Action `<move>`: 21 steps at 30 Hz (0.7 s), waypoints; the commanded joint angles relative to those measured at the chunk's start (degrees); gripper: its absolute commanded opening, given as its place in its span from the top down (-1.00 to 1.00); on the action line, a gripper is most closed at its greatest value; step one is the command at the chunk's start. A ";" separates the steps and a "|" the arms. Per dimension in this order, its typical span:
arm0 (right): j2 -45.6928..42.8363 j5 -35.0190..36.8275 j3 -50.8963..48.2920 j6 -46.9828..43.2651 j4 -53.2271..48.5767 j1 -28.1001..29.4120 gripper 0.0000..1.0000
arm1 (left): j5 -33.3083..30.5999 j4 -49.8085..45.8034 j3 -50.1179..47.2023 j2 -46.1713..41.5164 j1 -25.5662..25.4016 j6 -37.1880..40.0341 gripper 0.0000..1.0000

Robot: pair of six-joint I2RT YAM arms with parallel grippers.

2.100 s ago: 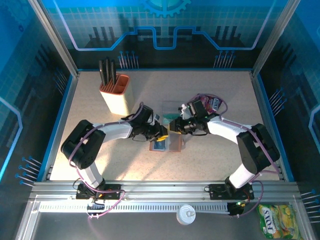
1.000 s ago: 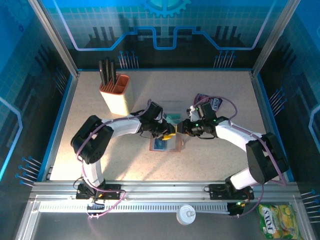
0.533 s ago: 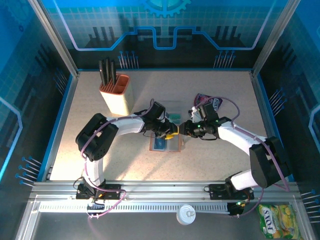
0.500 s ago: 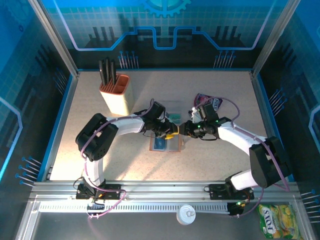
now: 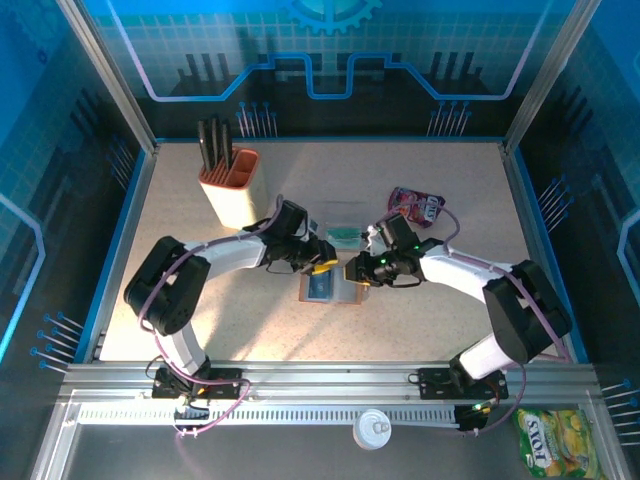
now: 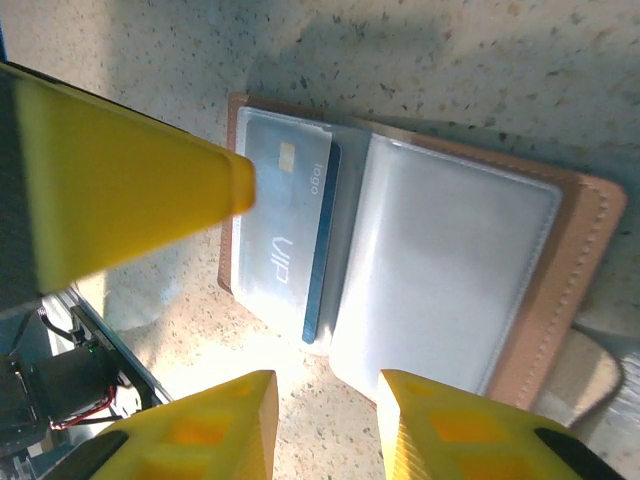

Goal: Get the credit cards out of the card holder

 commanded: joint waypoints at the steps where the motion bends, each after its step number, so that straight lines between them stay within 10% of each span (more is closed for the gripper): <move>1: 1.74 1.00 2.32 1.58 1.22 1.65 0.34 | -0.33 -1.48 -2.96 -2.89 1.58 1.91 0.33; 21: 6.62 2.28 4.63 4.16 2.15 6.01 0.34 | 0.16 -1.60 -10.12 -5.14 4.01 5.00 0.47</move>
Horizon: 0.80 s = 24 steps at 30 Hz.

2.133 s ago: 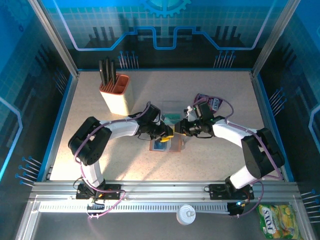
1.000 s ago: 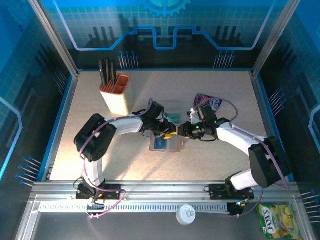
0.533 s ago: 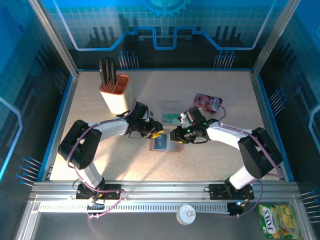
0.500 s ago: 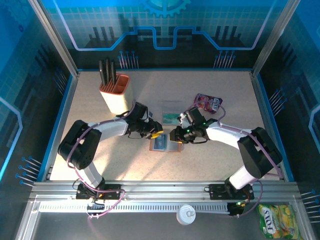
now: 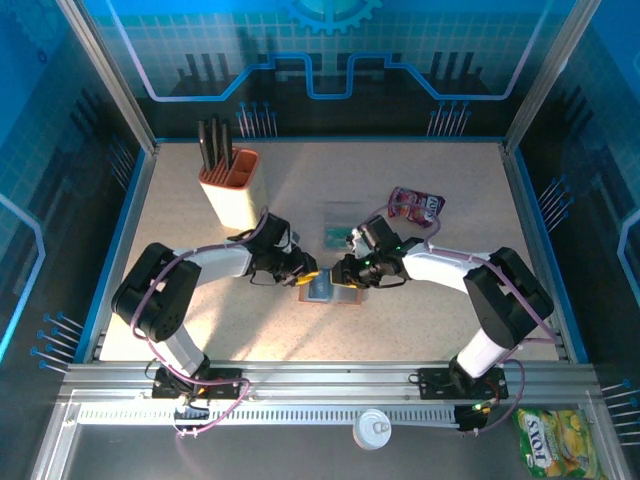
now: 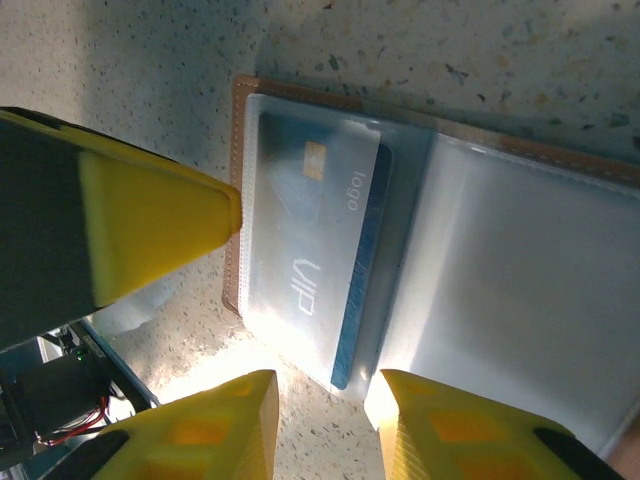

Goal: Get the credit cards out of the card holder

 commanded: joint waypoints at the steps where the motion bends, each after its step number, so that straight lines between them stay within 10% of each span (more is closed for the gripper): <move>1: 0.96 0.10 3.02 0.50 -0.63 1.12 0.34 | 0.04 -1.61 -1.63 -1.88 0.33 1.66 0.48; 24: 8.63 -3.04 7.58 -0.43 -0.58 2.39 0.34 | -1.12 -2.65 -4.57 -1.45 0.38 1.75 0.59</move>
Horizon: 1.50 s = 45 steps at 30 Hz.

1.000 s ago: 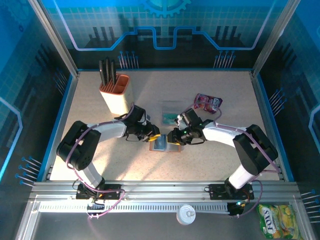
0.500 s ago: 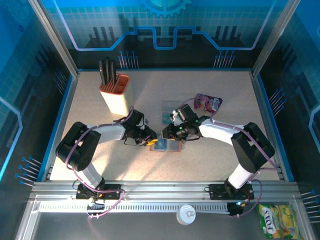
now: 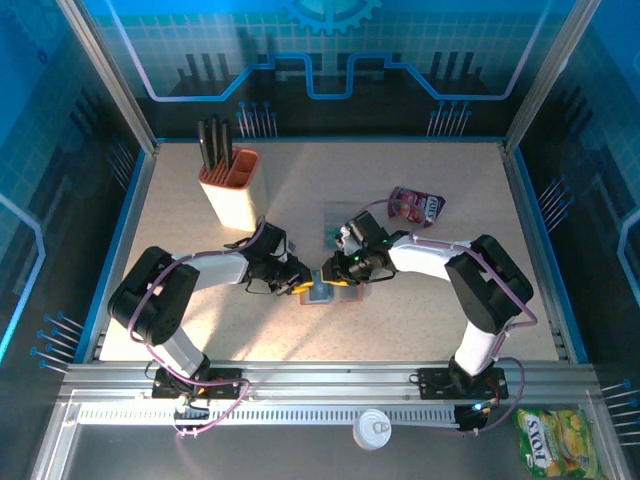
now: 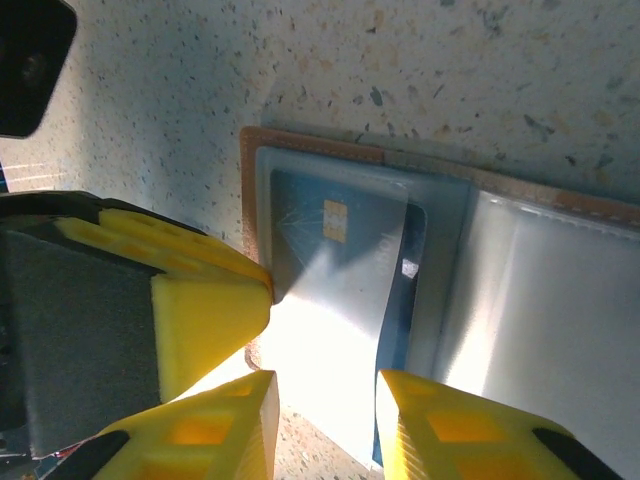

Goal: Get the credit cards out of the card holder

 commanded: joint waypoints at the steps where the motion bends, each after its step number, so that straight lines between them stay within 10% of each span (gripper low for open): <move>1: 1.48 -1.50 1.42 -0.24 0.65 1.06 0.34 | -1.75 -4.13 -0.06 0.11 0.27 2.28 0.59; 45: 2.49 2.16 2.27 -1.98 -4.15 1.28 0.36 | -2.47 -7.43 2.68 1.73 0.44 4.27 0.72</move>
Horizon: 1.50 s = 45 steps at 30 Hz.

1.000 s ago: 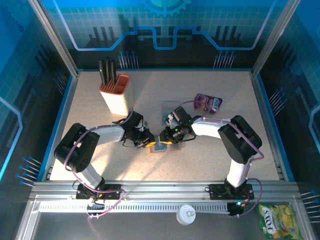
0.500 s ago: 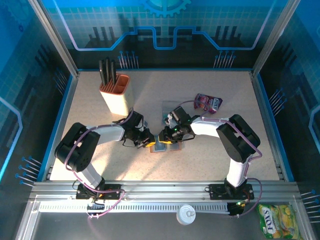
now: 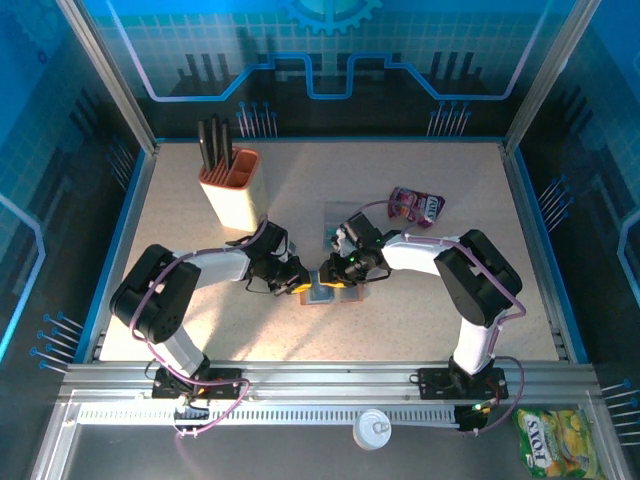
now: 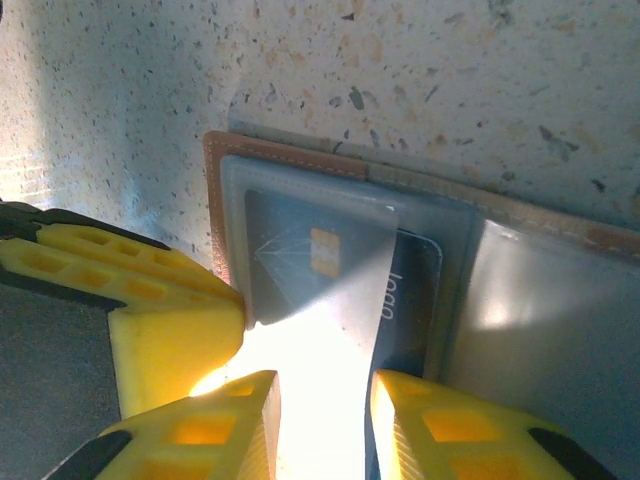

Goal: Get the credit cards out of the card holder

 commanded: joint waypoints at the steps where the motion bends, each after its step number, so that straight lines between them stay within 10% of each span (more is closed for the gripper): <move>1: -1.37 1.96 0.31 -1.53 -3.94 0.77 0.36 | -1.74 -3.81 0.92 0.71 0.40 1.49 0.72; 45: -0.73 3.11 2.66 -4.54 -5.37 0.27 0.35 | 0.36 -4.03 2.84 -3.28 0.21 0.13 0.71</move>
